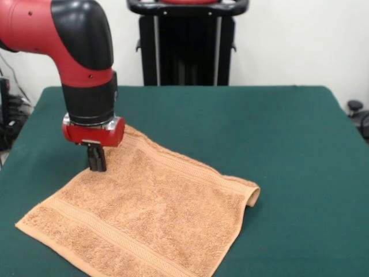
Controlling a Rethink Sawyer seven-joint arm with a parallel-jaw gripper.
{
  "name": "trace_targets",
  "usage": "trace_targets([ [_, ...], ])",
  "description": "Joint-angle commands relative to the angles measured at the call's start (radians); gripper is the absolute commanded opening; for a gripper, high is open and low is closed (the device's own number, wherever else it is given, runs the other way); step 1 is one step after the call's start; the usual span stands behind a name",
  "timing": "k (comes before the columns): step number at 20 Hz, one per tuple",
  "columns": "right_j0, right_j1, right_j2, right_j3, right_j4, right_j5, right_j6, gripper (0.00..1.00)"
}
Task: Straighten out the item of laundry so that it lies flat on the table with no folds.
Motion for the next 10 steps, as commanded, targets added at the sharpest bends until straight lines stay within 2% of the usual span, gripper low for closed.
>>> trace_targets([
  [1, -0.083, 0.324, -0.057, -0.064, -0.18, -0.269, 0.028, 0.0],
  [10, -0.042, 0.245, -0.155, -0.004, -0.195, -0.287, 0.11, 0.0],
])
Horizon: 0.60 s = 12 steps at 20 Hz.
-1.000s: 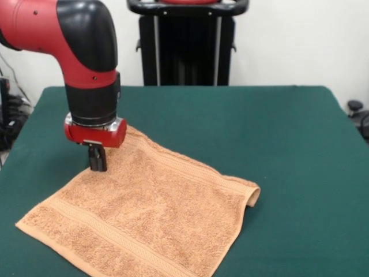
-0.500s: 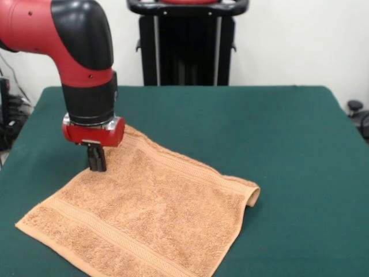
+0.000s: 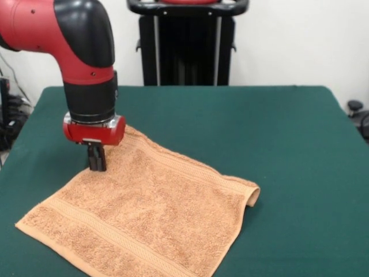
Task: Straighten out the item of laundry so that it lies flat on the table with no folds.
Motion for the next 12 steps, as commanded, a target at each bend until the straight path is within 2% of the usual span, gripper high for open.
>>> trace_targets([
  [1, -0.03, 0.245, -0.174, -0.015, -0.152, -0.241, 0.119, 0.0],
  [12, -0.004, 0.091, -0.244, 0.118, -0.108, -0.19, 0.123, 0.0],
])
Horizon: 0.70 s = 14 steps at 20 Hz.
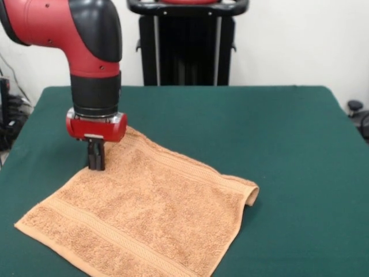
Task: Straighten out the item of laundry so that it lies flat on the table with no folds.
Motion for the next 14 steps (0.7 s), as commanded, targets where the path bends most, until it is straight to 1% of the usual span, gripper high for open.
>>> trace_targets([
  [1, -0.027, 0.085, -0.194, 0.065, -0.08, 0.002, 0.115, 0.0],
  [3, -0.021, 0.062, -0.2, 0.084, -0.069, 0.013, 0.11, 0.0],
  [14, -0.007, -0.135, -0.229, 0.215, -0.032, 0.128, 0.076, 0.0],
])
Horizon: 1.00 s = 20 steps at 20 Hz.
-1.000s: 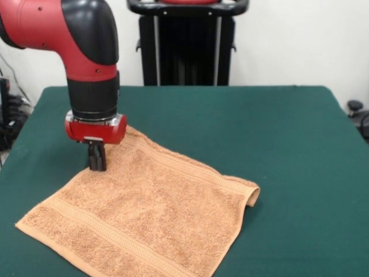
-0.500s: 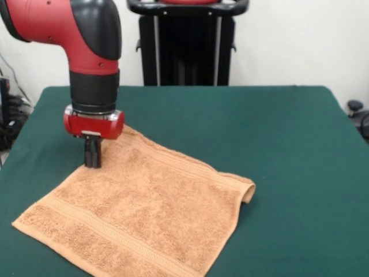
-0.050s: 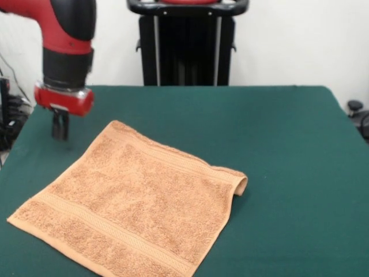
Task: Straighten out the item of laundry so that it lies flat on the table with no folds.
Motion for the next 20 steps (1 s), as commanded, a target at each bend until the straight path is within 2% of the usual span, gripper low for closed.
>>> trace_targets([
  [1, 0.015, -0.081, -0.051, 0.15, -0.02, 0.167, 0.069, 0.0],
  [10, 0.009, -0.043, -0.015, 0.138, -0.016, 0.113, 0.082, 0.0],
  [20, 0.078, -0.043, 0.032, 0.154, 0.033, 0.103, 0.132, 0.0],
])
